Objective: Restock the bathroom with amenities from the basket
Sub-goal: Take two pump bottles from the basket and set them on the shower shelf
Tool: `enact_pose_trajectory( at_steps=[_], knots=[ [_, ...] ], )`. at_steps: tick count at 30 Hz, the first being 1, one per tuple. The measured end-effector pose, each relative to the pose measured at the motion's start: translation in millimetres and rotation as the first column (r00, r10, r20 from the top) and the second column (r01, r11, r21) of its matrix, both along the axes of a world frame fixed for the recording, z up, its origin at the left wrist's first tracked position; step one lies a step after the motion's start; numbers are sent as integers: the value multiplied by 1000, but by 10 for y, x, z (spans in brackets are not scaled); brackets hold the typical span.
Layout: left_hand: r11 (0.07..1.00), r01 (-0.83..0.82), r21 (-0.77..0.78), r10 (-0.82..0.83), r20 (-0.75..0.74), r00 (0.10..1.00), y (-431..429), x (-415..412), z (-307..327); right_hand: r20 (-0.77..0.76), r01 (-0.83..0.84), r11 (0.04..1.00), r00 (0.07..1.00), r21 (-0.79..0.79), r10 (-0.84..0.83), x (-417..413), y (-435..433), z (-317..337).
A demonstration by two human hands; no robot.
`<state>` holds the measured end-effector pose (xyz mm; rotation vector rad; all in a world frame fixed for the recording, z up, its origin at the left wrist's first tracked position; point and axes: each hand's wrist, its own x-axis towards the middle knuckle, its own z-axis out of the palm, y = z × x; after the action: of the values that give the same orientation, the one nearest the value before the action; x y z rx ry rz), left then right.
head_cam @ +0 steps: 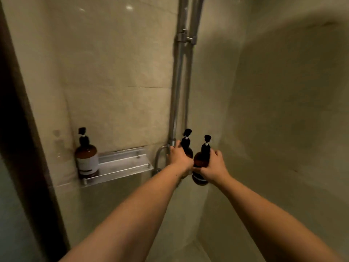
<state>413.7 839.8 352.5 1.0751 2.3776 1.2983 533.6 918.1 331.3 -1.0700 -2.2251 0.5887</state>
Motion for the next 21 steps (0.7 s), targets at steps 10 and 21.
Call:
enact_pose_trajectory(
  at_steps=[10,21],
  knots=[
    [901,-430,55,433,-66,899,101,-1311,253,-74,-457,885,883,90,463,-1855,651,362],
    [773,-624,114,634,-198,748,-387,-1782,45,-21,-669,729,735,144,678,-2454,243,279]
  ],
)
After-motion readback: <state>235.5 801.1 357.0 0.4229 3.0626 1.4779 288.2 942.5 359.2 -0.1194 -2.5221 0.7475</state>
